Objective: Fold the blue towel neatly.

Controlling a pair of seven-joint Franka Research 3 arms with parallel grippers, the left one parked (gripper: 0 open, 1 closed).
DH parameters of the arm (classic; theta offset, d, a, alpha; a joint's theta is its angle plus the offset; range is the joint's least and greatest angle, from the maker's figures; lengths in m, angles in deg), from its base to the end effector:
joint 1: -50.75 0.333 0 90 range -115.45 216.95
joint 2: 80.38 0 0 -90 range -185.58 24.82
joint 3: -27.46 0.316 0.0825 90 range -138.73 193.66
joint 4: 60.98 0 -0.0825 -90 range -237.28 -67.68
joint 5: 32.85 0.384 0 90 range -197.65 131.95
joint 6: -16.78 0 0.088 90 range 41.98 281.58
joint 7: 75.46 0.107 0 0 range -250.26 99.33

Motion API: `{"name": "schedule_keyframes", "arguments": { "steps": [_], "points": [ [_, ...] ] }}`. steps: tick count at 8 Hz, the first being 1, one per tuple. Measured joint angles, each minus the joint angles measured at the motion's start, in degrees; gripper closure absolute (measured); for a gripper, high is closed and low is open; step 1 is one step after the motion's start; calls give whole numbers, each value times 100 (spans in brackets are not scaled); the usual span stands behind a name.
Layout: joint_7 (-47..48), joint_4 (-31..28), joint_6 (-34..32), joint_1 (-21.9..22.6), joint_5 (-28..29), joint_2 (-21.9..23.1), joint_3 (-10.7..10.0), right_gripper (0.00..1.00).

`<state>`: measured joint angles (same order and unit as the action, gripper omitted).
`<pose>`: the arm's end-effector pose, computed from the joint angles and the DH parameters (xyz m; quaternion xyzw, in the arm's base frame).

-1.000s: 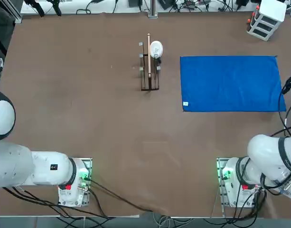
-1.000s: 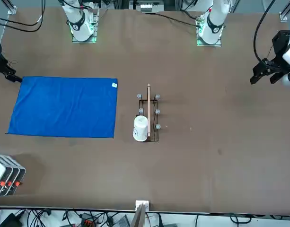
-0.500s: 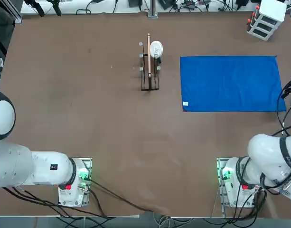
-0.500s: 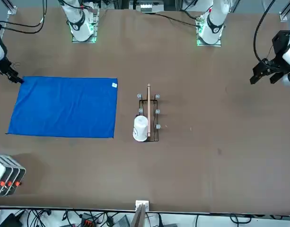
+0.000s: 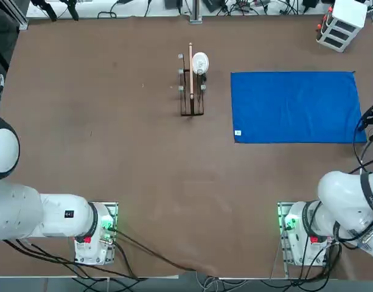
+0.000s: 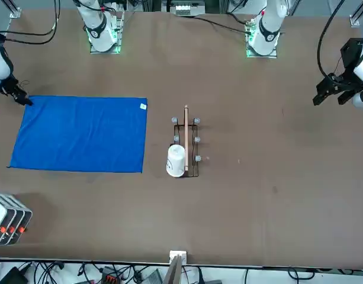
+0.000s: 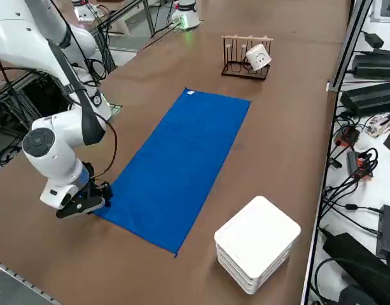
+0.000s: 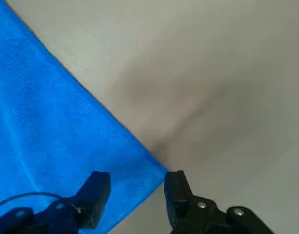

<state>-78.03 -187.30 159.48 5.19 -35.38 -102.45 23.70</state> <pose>0.3541 -0.4127 0.1963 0.9243 -0.3777 -0.0553 0.0008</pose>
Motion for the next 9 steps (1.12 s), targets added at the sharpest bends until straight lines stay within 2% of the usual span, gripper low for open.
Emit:
{"name": "schedule_keyframes", "arguments": {
  "steps": [9],
  "points": [
    [-162,0,25,-158,1,-123,6,36]
  ]
}}
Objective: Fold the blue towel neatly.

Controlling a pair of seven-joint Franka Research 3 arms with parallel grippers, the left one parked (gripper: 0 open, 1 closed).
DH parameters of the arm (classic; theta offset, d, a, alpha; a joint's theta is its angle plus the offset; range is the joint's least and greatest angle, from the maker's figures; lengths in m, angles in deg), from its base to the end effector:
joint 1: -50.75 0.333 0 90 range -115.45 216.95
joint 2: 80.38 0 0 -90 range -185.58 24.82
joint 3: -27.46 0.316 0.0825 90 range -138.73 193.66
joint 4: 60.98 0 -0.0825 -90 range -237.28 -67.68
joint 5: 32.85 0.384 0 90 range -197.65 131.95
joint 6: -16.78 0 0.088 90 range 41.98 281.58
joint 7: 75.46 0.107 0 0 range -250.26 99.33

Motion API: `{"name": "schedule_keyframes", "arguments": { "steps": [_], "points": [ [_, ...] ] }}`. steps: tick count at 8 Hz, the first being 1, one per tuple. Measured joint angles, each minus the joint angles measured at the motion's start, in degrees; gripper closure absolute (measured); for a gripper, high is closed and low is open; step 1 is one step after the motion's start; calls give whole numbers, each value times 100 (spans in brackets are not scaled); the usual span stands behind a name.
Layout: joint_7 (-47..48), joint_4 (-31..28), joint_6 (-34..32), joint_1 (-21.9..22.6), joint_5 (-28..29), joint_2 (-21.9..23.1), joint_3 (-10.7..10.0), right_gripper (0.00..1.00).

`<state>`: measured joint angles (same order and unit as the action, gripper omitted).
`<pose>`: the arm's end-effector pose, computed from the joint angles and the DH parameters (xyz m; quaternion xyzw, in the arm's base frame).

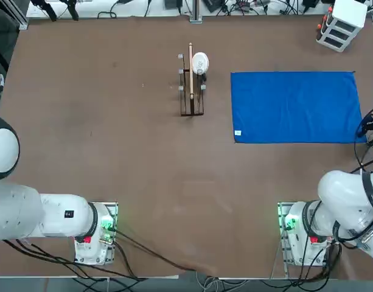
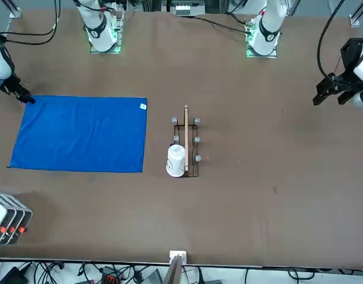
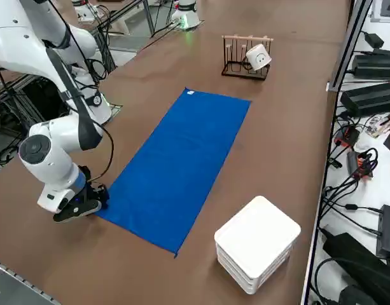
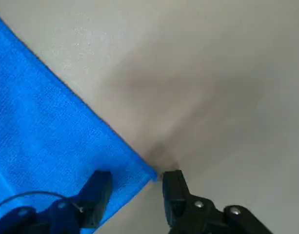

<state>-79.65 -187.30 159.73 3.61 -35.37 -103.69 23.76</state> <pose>0.3412 -0.4201 0.1849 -0.9242 0.3766 0.0631 0.0045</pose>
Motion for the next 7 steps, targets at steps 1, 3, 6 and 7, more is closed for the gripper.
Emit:
{"name": "schedule_keyframes", "arguments": {
  "steps": [1,3,6,7],
  "points": [
    [-10,0,0,-19,2,0,5,36],
    [-33,0,0,-97,14,0,31,36],
    [-36,0,0,-141,79,-5,62,37],
    [-54,0,0,-148,118,-12,82,37]
  ]
}}
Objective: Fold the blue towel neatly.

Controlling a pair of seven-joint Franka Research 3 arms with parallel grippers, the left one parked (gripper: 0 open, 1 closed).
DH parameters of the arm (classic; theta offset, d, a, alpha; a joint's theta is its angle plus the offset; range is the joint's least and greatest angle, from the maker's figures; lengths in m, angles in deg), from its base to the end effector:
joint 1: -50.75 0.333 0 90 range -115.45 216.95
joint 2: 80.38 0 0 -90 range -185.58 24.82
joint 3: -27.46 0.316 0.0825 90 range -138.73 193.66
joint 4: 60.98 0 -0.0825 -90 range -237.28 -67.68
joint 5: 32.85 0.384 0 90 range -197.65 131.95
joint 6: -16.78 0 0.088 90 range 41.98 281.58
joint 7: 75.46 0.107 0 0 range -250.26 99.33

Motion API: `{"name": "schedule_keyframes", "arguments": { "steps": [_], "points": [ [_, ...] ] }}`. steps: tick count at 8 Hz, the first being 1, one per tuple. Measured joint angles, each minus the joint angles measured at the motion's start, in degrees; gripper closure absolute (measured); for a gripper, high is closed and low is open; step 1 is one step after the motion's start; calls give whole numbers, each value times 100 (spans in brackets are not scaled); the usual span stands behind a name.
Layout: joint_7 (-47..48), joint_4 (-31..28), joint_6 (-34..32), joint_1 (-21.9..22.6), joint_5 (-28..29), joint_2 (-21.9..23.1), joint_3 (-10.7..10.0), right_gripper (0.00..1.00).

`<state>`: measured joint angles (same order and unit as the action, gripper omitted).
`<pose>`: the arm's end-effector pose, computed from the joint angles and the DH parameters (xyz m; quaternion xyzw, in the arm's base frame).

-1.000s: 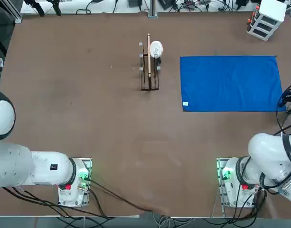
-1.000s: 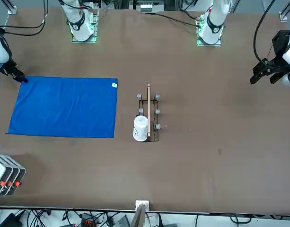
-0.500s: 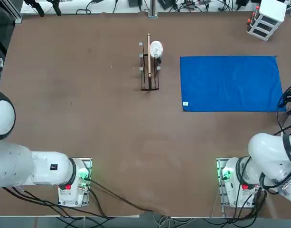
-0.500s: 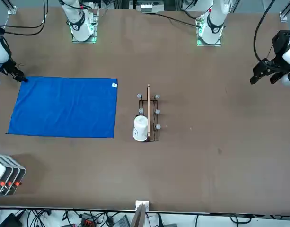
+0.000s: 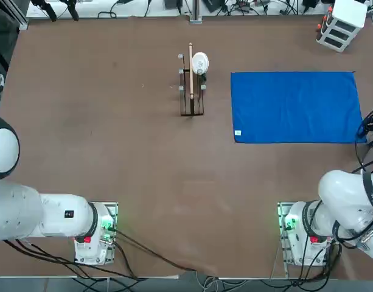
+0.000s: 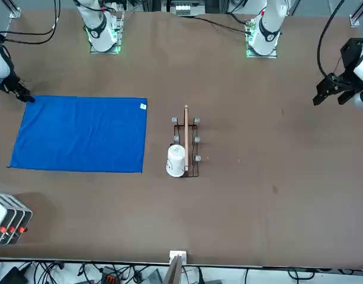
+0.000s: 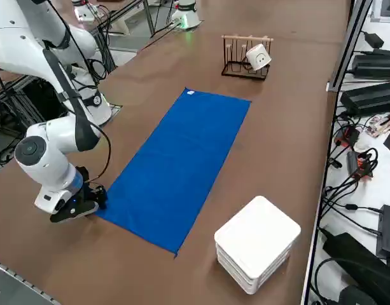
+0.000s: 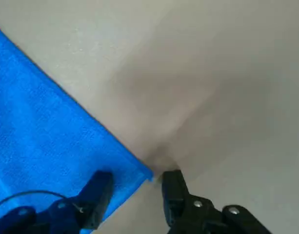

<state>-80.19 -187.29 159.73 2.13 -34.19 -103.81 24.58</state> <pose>0.3363 -0.4237 0.1837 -0.9205 0.3858 0.0599 0.0132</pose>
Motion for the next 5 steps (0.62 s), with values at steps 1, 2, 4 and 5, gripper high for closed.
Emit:
{"name": "schedule_keyframes", "arguments": {
  "steps": [1,2,4,5],
  "points": [
    [-4,0,-1,-2,1,-2,35,37],
    [-5,1,-1,-2,1,-2,53,38],
    [-15,2,-1,-4,1,0,60,41],
    [-19,3,-3,-4,1,2,72,42]
  ]
}}
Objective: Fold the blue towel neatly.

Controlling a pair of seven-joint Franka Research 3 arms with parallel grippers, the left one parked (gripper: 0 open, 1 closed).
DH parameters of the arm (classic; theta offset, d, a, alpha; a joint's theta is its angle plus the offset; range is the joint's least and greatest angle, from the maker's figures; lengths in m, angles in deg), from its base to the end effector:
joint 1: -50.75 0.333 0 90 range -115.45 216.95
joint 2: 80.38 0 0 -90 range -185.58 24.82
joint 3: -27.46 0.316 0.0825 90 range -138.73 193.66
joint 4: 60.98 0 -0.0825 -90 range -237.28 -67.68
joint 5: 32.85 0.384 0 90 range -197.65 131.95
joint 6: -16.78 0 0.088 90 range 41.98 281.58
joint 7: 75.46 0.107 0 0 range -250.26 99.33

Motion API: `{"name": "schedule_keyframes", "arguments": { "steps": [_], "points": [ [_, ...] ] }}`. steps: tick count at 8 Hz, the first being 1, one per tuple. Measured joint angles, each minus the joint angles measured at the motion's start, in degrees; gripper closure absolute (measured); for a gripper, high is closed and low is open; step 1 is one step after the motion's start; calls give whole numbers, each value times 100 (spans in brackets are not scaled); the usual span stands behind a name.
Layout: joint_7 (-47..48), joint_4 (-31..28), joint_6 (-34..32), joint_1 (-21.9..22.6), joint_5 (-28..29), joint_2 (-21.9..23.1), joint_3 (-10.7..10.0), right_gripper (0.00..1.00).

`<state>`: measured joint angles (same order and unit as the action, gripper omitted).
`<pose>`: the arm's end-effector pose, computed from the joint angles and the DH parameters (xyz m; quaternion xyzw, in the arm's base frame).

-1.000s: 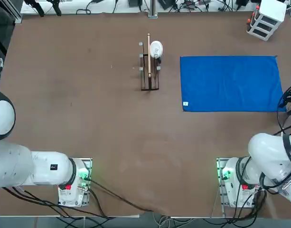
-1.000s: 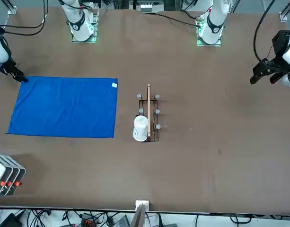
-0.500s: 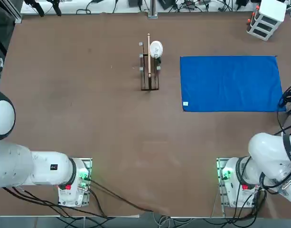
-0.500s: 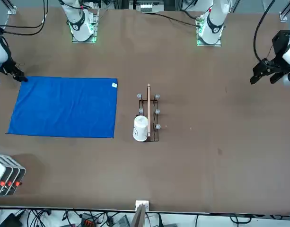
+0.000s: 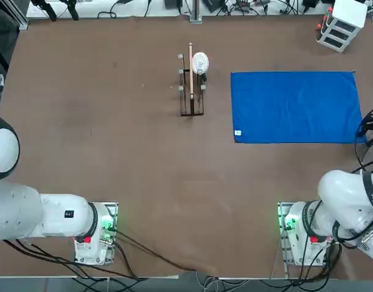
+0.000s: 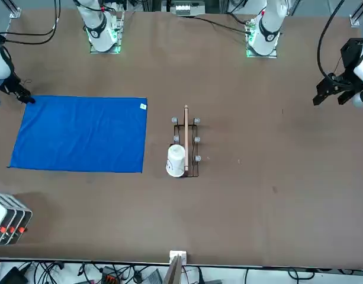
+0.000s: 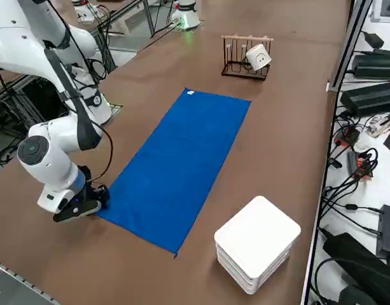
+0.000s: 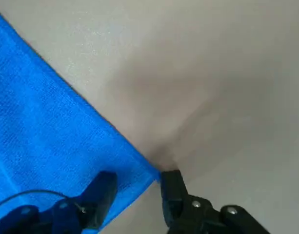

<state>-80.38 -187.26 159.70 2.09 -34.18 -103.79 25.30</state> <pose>0.3415 -0.4197 0.1839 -0.9233 0.3793 0.0587 0.0152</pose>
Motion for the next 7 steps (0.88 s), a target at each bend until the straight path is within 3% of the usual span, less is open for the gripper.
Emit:
{"name": "schedule_keyframes", "arguments": {
  "steps": [2,7],
  "points": [
    [-8,3,-6,-3,-1,13,16,50],
    [-30,3,-8,-6,-1,17,131,51]
  ]
}}
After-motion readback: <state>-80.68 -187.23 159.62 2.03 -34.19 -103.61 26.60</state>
